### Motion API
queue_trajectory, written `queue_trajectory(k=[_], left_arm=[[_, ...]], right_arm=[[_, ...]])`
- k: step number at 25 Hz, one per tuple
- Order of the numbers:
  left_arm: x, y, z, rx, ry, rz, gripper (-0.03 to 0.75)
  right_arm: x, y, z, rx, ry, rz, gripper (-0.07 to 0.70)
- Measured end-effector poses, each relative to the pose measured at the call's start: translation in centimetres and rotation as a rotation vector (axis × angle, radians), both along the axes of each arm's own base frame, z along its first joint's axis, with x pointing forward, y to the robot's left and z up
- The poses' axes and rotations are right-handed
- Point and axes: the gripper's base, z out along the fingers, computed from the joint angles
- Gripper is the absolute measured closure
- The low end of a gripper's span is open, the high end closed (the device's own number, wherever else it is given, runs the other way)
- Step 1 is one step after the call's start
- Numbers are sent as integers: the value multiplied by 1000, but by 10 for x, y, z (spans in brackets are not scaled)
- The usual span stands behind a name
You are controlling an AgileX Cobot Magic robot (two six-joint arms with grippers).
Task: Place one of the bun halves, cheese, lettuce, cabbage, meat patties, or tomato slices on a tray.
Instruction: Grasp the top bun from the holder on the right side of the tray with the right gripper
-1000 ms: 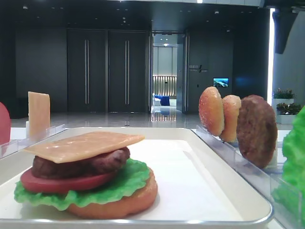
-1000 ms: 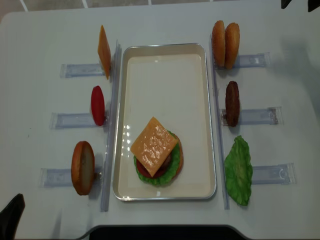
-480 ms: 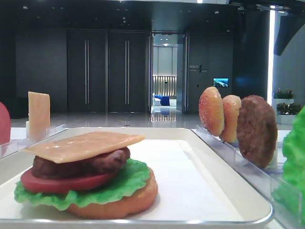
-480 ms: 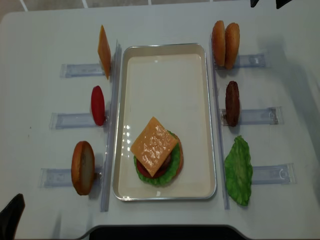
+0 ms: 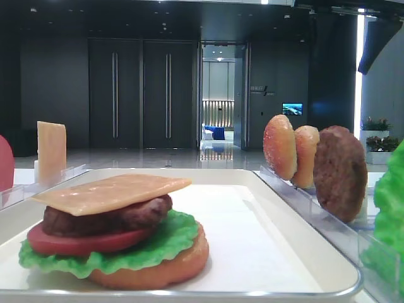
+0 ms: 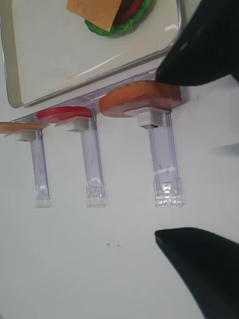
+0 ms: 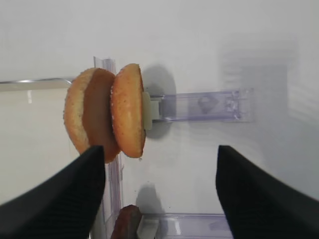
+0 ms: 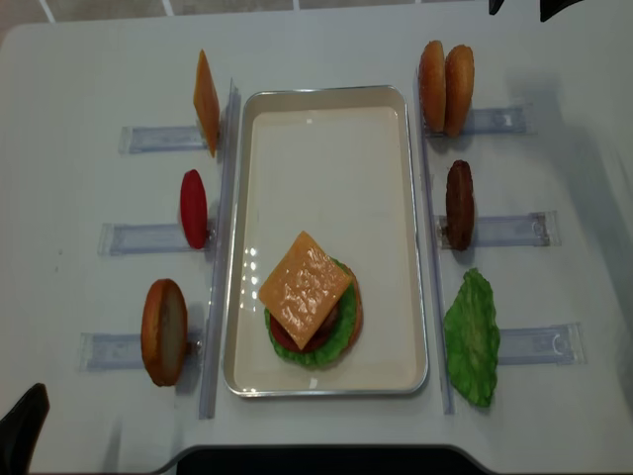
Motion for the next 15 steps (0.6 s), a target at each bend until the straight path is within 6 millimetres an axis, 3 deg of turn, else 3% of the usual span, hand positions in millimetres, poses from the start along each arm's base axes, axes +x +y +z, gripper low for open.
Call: queue_trajectory(k=[15], left_arm=[[0, 0, 0, 0, 0, 0, 24]], right_arm=[[-5, 40, 2, 20, -62, 44, 176]])
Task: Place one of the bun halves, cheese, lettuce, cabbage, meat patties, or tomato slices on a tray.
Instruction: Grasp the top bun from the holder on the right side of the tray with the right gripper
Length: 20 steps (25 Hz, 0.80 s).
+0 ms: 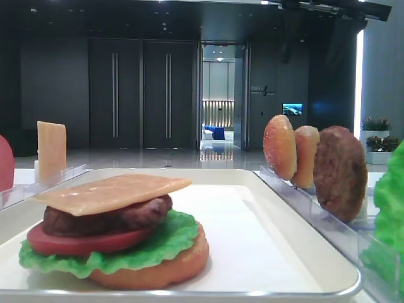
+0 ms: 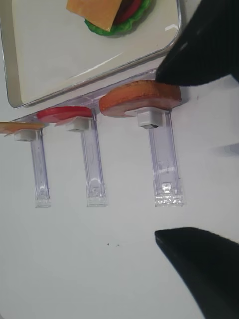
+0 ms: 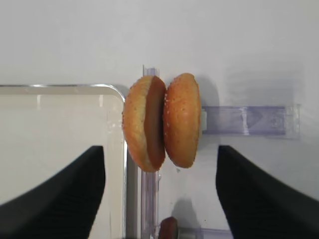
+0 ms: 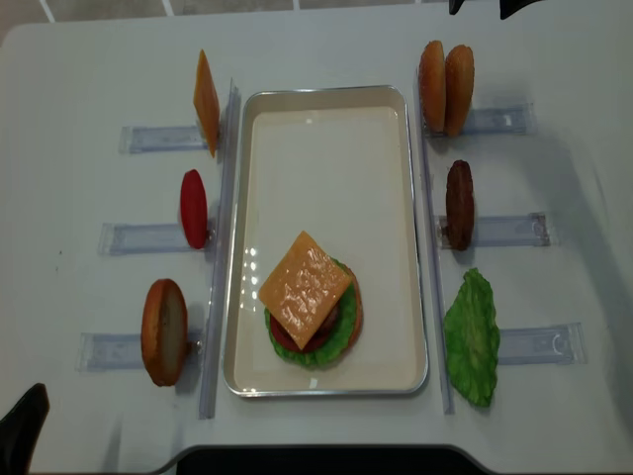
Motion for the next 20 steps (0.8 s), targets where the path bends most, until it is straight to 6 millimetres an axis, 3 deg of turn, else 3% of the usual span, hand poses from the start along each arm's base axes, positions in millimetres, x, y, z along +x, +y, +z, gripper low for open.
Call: queue_trajectory(k=[4, 14, 20], left_arm=[[0, 0, 0, 0, 0, 0, 24], [0, 0, 0, 0, 0, 0, 24], [0, 0, 0, 0, 0, 0, 24]], right_arm=[[3, 2, -2, 11, -19, -10, 176], [12, 24, -35, -5, 37, 28, 176], [18, 28, -41, 13, 22, 26, 176]])
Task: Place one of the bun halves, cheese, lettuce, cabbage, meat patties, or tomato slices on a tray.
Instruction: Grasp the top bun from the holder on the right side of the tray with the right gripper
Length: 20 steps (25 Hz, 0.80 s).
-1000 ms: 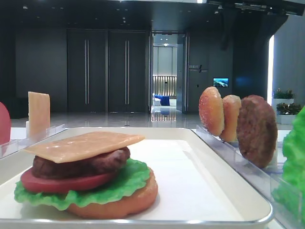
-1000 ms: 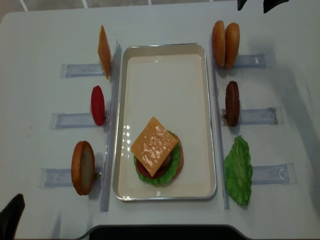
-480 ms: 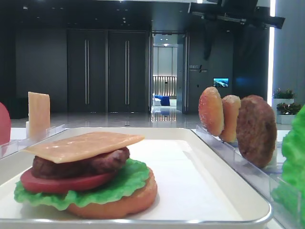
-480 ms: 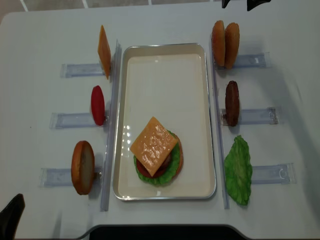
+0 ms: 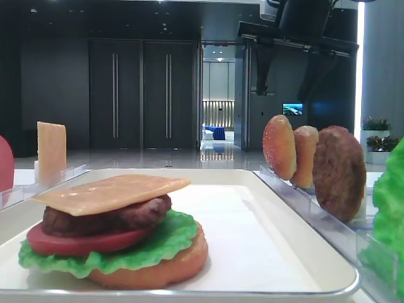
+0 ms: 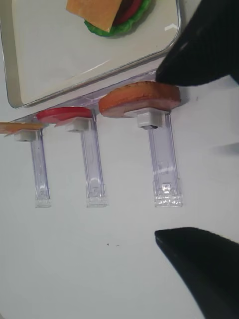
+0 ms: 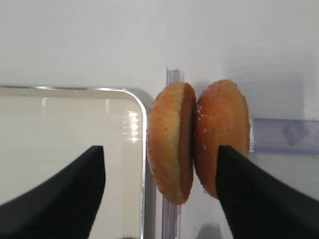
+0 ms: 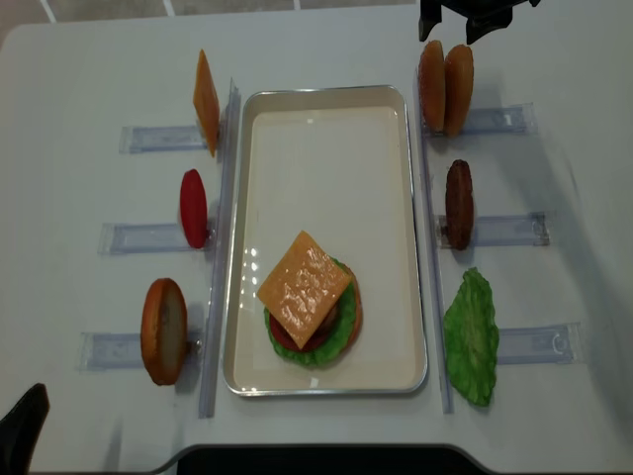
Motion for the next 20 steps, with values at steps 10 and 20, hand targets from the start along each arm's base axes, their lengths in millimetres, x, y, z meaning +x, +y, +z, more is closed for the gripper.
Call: queue_trajectory(k=[10, 20], left_arm=[[0, 0, 0, 0, 0, 0, 24], [0, 0, 0, 0, 0, 0, 24]], right_arm=[[8, 6, -18, 30, 19, -8, 176], [10, 7, -21, 35, 4, -7, 176]])
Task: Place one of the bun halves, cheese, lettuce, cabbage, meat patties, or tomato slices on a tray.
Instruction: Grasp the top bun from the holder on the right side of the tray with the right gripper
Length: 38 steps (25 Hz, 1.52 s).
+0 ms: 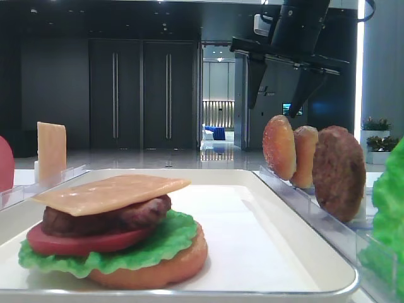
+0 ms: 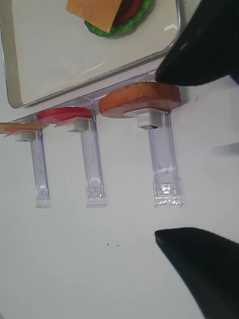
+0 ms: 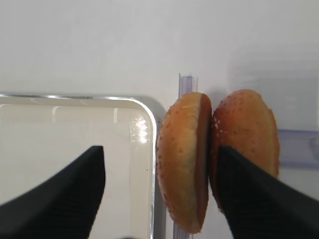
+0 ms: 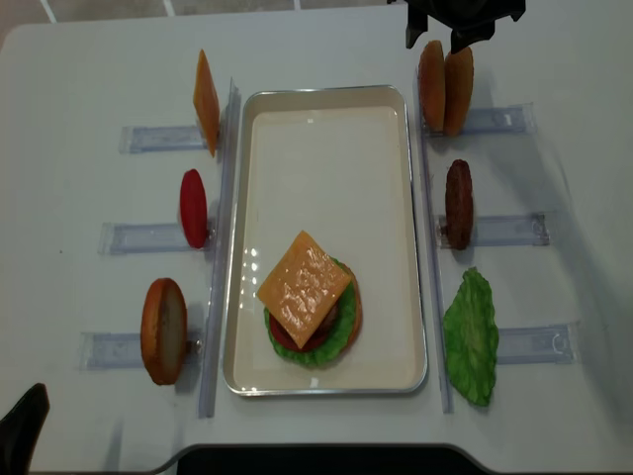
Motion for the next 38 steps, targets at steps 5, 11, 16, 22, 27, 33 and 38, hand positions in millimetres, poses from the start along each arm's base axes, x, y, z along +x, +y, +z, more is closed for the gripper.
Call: queue_trajectory(k=[5, 11, 16, 22, 27, 33, 38], left_arm=[[0, 0, 0, 0, 0, 0, 24], [0, 0, 0, 0, 0, 0, 24], [0, 0, 0, 0, 0, 0, 24], [0, 0, 0, 0, 0, 0, 24], [0, 0, 0, 0, 0, 0, 24], [0, 0, 0, 0, 0, 0, 24], [0, 0, 0, 0, 0, 0, 24]], right_arm=[[-2, 4, -1, -3, 2, 15, 176], [2, 5, -22, -26, 62, 20, 176], [3, 6, -27, -34, 70, 21, 176], [4, 5, -27, -44, 63, 23, 178], [4, 4, -28, -61, 57, 27, 225], [5, 2, -28, -78, 51, 30, 329], [5, 2, -28, -78, 51, 30, 410]])
